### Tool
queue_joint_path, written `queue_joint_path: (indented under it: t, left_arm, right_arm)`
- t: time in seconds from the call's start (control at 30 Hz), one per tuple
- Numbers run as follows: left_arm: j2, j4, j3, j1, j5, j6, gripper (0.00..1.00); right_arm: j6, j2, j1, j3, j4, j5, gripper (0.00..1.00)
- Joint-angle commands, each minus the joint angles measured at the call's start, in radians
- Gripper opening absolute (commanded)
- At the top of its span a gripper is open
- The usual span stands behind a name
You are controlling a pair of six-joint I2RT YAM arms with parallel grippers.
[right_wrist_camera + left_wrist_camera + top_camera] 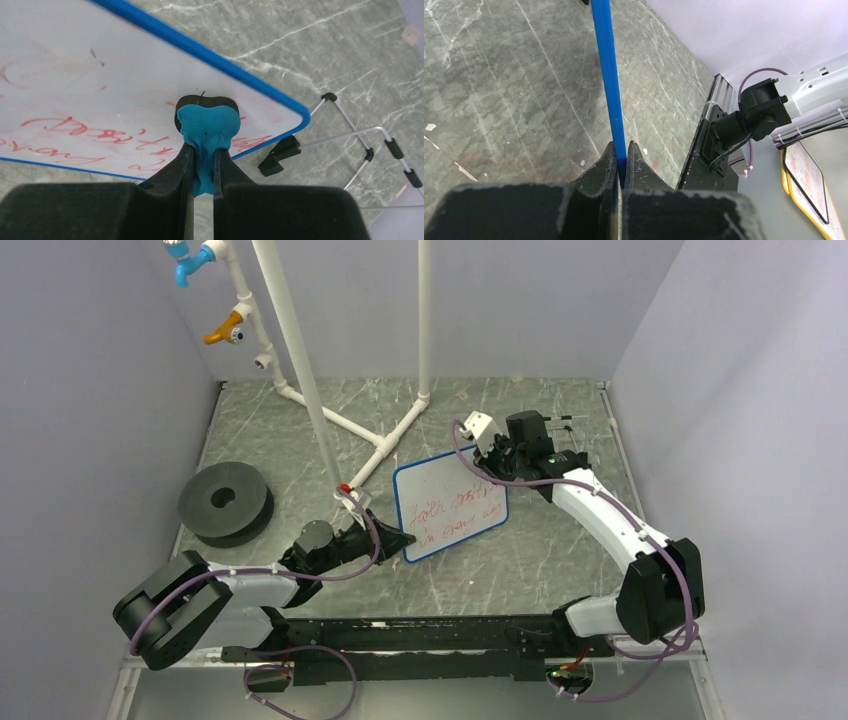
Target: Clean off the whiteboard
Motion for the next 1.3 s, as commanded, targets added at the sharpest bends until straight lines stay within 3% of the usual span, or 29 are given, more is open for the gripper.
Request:
queue_joint_path:
  t: [0.0,0.17,0.4,0.87,1.27]
  left_arm:
    - [0.000,0.115,0.024,-0.021,0.140,0.042,0.00]
    - [0.012,0.127,0.029,-0.021,0.141,0.036,0.00]
    - [-0.001,0.103,0.031,-0.020,0.138,0.041,0.00]
    - [-0.005,0.106,0.026,-0.021,0.143,0.048,0.00]
    - [-0.006,0.100,0.030,-0.021,0.148,0.049,0.00]
  right_arm:
    - [-0.049,-0.030,0.052,-0.075,-0.007,-0.025,0.00]
    - [-0.031,-0.028,0.116,-0.040,-0.022,-0.046,0.00]
    - [0.065,0.003,0.033,0.047,0.052,0.110,0.00]
    - [-0.003,0.032,0.007,-0.007,0.082,0.236,0.00]
    - [-0.108,-0.004,0.102,-0.091,-0.038,-0.043,0.00]
